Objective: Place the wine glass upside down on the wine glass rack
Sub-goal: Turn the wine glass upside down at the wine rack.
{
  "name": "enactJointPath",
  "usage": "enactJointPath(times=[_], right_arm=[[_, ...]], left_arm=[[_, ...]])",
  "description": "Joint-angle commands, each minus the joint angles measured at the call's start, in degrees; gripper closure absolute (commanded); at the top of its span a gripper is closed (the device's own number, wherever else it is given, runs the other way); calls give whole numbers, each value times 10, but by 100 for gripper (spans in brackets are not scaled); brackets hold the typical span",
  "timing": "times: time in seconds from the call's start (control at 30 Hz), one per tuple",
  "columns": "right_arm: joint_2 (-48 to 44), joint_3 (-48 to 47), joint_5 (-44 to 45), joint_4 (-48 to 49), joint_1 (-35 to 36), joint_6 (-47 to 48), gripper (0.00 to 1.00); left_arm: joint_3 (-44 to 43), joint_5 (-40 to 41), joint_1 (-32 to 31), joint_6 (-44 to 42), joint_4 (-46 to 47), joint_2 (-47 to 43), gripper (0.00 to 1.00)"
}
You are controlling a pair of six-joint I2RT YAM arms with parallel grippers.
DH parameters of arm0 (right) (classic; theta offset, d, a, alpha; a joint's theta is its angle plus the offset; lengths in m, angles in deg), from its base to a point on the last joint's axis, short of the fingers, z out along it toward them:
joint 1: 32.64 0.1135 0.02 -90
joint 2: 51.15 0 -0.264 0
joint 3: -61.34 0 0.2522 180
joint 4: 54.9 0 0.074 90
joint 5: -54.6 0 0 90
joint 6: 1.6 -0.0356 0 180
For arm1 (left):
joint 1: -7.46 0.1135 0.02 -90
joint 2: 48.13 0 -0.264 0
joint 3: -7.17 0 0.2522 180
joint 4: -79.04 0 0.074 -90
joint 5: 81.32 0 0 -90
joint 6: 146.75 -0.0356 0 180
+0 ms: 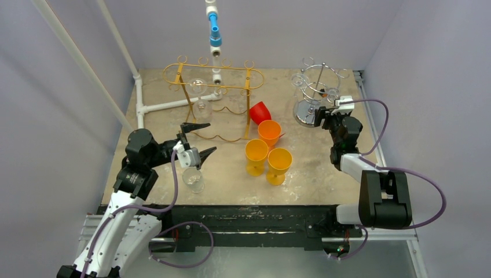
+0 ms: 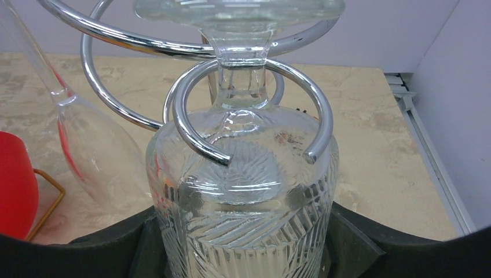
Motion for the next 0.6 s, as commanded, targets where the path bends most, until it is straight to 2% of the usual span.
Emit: enactJointPath(times=[0.0,0.4,0.47,0.57], right_arm=[[-2,-32,-4,40,-1,6,50],[12,-24,5,37,-2,4,47],[16,-24,4,35,-1,4,28],[21,-25,5,35,-2,5,24]], left_arm=[[-11,-4,2,16,19,-2,26],[-10,-3,2,11,21,-6,25],[-8,-2,2,9,22,-6,25],[-8,0,2,8,22,-6,25]])
